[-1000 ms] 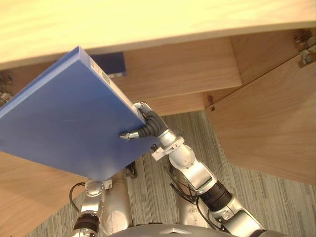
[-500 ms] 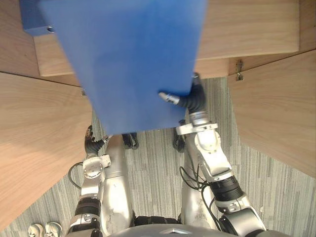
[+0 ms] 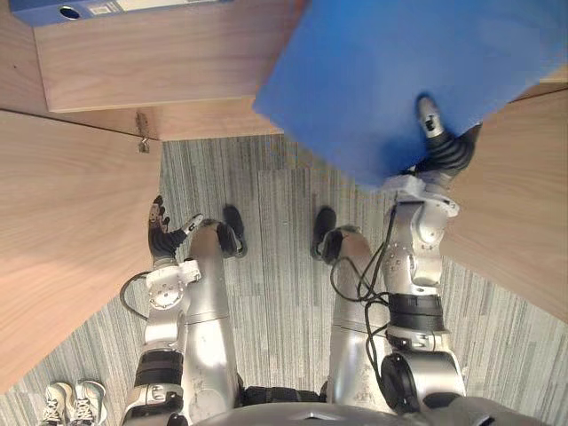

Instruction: Walk over to the cabinet, pick up the folder, carry it to the office cabinet, place the folder inside the office cabinet, then close the office cabinet door

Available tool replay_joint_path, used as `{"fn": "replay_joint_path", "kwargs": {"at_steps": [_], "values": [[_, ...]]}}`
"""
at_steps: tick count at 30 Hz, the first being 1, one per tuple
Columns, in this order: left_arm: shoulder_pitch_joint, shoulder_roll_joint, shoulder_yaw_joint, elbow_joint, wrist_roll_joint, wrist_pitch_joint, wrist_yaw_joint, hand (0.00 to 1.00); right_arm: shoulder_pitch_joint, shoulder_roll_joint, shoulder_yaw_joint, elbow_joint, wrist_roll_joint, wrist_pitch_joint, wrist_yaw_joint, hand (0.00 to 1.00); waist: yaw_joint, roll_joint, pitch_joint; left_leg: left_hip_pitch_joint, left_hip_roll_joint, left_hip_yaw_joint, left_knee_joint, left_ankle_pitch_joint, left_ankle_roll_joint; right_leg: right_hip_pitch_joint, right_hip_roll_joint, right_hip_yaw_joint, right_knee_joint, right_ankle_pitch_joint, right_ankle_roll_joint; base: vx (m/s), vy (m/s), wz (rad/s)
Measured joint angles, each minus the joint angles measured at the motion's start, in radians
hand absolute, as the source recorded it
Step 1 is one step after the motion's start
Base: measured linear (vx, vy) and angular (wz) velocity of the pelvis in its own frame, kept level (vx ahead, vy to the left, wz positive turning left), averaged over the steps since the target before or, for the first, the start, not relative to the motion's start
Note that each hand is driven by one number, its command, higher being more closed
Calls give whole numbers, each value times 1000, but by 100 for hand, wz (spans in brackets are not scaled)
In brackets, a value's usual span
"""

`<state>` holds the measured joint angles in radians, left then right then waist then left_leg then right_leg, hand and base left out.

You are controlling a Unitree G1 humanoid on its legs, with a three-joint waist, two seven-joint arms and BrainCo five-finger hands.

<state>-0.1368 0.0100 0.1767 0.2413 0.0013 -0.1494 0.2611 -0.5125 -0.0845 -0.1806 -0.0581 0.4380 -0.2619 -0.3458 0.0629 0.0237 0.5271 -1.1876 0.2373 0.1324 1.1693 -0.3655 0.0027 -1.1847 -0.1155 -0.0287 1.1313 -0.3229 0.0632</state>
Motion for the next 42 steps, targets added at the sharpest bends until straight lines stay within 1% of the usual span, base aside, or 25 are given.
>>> {"fn": "replay_joint_path", "kwargs": {"at_steps": [1,3,7,9,12,13,14,15,16,17,18,19,21,22,24,26,27,29,30,33,36,39,42], "values": [[0,-1,-1,0,0,0,1,0,-10,0,-5,5,15,0,-7,100,0,0,0,-1,0,-1,0,0,0,-1,0,-1,0,0,-1,-68,-74,2],[0,-5,-2,-4,0,1,18,0,-47,-1,-29,20,85,-1,-21,100,0,0,0,-6,0,-8,0,4,-5,-2,0,-7,0,-1,-2,-56,-72,2],[0,-5,-2,-16,-1,1,26,0,-148,-7,-59,87,181,-19,-49,100,1,0,0,-17,0,-22,0,10,-9,-4,0,-22,1,-3,-7,-60,-72,5],[1,-8,-2,-16,-5,8,36,0,-214,-13,-72,126,252,-21,-54,100,7,0,-1,-19,0,-25,-2,12,-11,-4,0,-25,1,-4,-10,-70,-74,3],[1,-10,-2,-16,-28,11,39,0,-264,-27,-73,151,316,-23,-60,100,14,1,-1,-26,-1,-34,-4,15,-14,-6,-2,-34,1,-7,-15,-55,-60,5],[1,-10,-3,-16,-39,11,40,0,-290,-40,-76,161,347,-24,-75,100,18,1,-1,-33,-3,-43,-5,18,-16,-8,-3,-42,2,-8,-18,-40,-53,9],[1,-11,-3,-16,-40,11,40,0,-298,-44,-77,161,357,-30,-79,100,20,1,-1,-36,-4,-44,-7,21,-16,-10,-4,-43,2,-9,-18,-59,-81,12],[1,-11,-3,-16,-40,11,42,0,-308,-46,-80,159,366,-48,-82,100,21,1,-2,-39,-8,-45,-12,26,-16,-13,-6,-44,2,-9,-19,-59,-85,18],[1,-11,-3,-17,-40,11,46,0,-337,-51,-87,162,404,-60,-81,100,19,1,-2,-43,-18,-45,-25,37,-18,-21,-15,-44,2,-9,-20,-62,-86,18],[1,-11,-3,-17,-40,11,47,0,-350,-52,-91,166,422,-63,-81,100,19,1,-2,-46,-20,-45,-29,40,-19,-25,-16,-45,2,-8,-21,-70,-88,17],[1,-12,-3,-19,-45,11,56,0,-389,-60,-101,186,460,-77,-81,100,20,0,-2,-56,-21,-48,-36,50,-20,-34,-17,-50,0,-6,-25,-40,-45,7],[1,-12,-3,-20,-46,11,56,0,-398,-63,-101,192,466,-81,-81,100,20,0,-2,-57,-21,-48,-37,51,-21,-36,-18,-51,0,-5,-26,-66,-74,6],[1,-12,-4,-29,-62,11,62,0,-457,-87,-109,240,531,-87,-83,100,23,1,-3,-67,-21,-60,-41,61,-26,-40,-18,-66,1,-4,-33,-69,-78,5],[1,-13,-5,-30,-63,11,62,0,-462,-87,-110,242,540,-87,-83,100,23,1,-3,-68,-21,-62,-42,61,-27,-41,-18,-67,1,-4,-34,-62,-67,6],[-11,-15,-15,-34,-76,11,65,0,-494,-82,-110,246,587,-107,-102,100,24,1,-3,-75,-22,-64,-51,70,-29,-48,-18,-70,0,-1,-39,-55,-58,6],[-20,-15,-22,-35,-77,15,65,0,-528,-83,-118,254,603,-117,-117,100,26,0,-5,-83,-24,-63,-61,80,-32,-60,-19,-71,-1,2,-44,-63,-63,5],[-23,-14,-21,-34,-82,15,64,0,-562,-88,-124,277,629,-128,-121,100,25,0,-5,-87,-25,-64,-67,86,-33,-65,-19,-72,-1,3,-47,-55,-51,7],[-22,-17,-21,-34,-92,14,64,0,-603,-94,-151,306,664,-133,-123,100,26,1,-5,-87,-32,-71,-80,97,-39,-66,-21,-76,-4,3,-49,-52,-66,13],[-22,-17,-22,-34,-110,13,62,0,-618,-100,-167,315,679,-135,-126,0,27,1,-5,-87,-35,-77,-87,103,-41,-65,-24,-83,-4,1,-54,-38,-58,17],[-21,-18,-23,-34,-126,10,57,0,-638,-131,-185,315,705,-136,-144,0,36,1,-5,-86,-39,-86,-111,121,-49,-63,-27,-97,-14,2,-63,-32,-57,12],[-20,-18,-26,-34,-138,9,52,0,-647,-163,-184,316,720,-137,-144,0,37,2,-6,-85,-40,-98,-131,134,-52,-54,-28,-115,-26,5,-68,-25,-37,10],[-14,-19,-46,-33,-150,8,46,0,-659,-218,-178,342,735,-137,-134,0,39,0,-28,-85,-48,-105,-150,147,-57,-52,-36,-128,-30,2,-77,-17,-21,13],[-2,-19,-57,-32,-154,6,35,0,-675,-247,-156,372,735,-136,-120,0,43,0,-50,-88,-48,-104,-162,151,-61,-58,-37,-130,-34,3,-80,-6,-5,2]]}}
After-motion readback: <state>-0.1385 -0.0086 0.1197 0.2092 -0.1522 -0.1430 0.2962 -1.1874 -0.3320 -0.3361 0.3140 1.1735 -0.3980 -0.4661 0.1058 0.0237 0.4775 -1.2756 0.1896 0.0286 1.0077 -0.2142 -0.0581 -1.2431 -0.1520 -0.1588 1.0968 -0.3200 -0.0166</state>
